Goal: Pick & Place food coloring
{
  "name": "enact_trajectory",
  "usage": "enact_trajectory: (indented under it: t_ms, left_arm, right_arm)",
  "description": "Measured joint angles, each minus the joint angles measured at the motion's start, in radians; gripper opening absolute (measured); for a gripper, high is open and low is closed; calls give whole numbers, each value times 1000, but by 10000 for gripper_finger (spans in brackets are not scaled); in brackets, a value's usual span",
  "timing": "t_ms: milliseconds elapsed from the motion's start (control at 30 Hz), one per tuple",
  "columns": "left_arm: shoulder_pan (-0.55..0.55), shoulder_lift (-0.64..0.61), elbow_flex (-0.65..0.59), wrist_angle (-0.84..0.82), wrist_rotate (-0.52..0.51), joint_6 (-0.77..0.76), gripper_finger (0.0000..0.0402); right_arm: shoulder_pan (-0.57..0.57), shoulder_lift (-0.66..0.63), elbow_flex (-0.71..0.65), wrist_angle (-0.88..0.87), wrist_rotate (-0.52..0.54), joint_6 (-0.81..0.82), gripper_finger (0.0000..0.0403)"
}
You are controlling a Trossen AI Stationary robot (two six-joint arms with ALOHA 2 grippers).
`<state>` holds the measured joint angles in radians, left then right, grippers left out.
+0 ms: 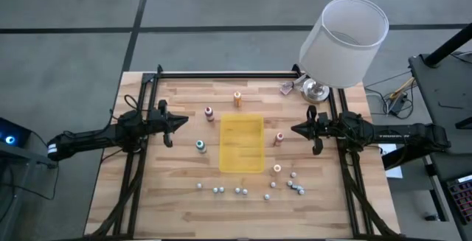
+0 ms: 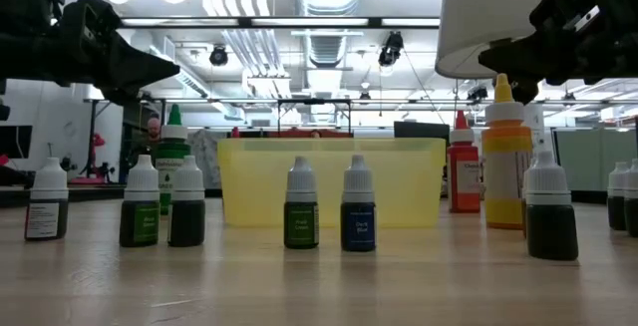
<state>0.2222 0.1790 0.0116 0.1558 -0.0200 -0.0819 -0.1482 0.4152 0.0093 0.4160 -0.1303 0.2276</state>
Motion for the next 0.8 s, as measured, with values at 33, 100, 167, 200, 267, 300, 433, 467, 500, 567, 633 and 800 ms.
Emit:
enact_trajectory:
  t_ms: [33,100,167,200,267,300,433,467,500,567,633,800]
  left_arm:
    - [0,0,0,0,0,0,0]
    - [0,0,0,0,0,0,0]
    - [0,0,0,0,0,0,0]
    - [0,0,0,0,0,0,0]
    - [0,0,0,0,0,0,0]
    - [0,0,0,0,0,0,0]
    - [0,0,0,0,-21,184,0]
    - [0,0,0,0,-28,269,0]
    - [0,0,0,0,-28,341,0]
    - [0,0,0,0,-28,454,0]
    - [0,0,0,0,-29,541,0]
    - [0,0,0,0,-31,555,0]
  right_arm:
    - [0,0,0,0,0,0,9]
    - [0,0,0,0,0,0,9]
    - [0,0,0,0,0,0,9]
    - [0,0,0,0,0,0,9]
    - [0,0,0,0,0,0,9]
    - [0,0,0,0,0,0,9]
    - [0,0,0,2,0,-2,9]
    - [0,0,0,4,0,-2,9]
    - [0,0,0,9,0,-1,9]
    - [0,0,0,21,0,1,9]
    - [0,0,0,28,0,1,9]
    - [0,0,0,35,0,1,9]
